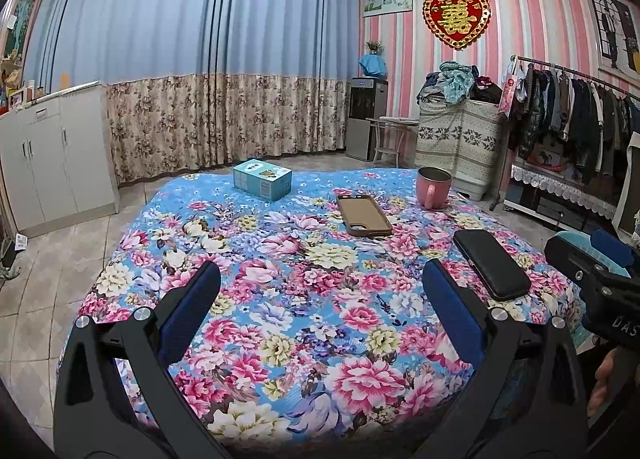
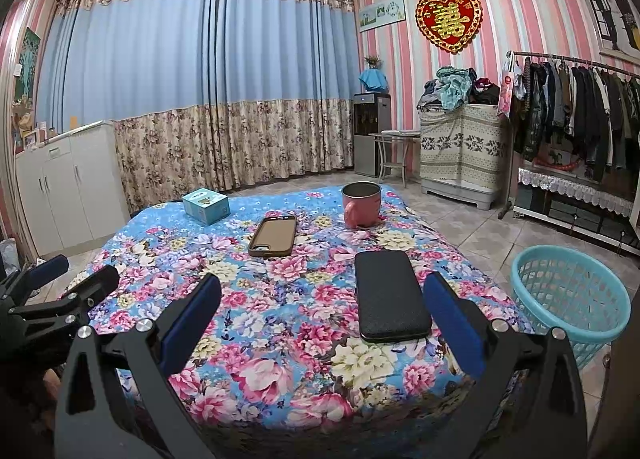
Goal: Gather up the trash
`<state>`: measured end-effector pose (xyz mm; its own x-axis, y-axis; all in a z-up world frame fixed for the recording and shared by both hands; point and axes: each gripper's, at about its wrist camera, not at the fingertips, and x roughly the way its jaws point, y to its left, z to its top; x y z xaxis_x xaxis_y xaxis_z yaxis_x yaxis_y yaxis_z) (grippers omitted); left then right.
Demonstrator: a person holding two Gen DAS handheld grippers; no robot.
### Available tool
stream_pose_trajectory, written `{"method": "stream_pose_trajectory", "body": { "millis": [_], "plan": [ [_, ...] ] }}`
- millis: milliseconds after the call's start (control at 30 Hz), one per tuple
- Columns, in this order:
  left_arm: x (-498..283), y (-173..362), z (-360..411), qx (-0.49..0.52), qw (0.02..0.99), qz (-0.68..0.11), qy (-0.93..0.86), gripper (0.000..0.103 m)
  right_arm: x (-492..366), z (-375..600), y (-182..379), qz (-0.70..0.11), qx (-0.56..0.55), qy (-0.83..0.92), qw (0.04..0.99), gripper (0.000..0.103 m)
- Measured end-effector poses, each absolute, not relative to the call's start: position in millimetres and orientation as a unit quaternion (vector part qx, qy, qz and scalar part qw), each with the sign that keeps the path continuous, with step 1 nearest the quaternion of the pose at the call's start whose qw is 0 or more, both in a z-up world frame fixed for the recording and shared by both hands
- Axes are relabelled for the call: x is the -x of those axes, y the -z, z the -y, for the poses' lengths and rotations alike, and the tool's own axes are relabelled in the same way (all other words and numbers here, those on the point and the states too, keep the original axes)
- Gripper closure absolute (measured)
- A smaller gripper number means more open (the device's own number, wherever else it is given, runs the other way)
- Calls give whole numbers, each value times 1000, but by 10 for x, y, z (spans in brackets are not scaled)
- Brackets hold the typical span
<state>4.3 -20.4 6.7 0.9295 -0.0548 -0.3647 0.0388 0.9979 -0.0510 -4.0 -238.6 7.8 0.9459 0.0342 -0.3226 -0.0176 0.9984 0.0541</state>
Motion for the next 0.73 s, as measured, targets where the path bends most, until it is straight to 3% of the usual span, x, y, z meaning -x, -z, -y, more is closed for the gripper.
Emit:
{"method": "stream_pose_trajectory", "body": {
  "millis": [733],
  "plan": [
    [-37,-80,194,19,983,-180,21,5,43,2404,-77,-164,-24,-12,986,4]
  ]
}}
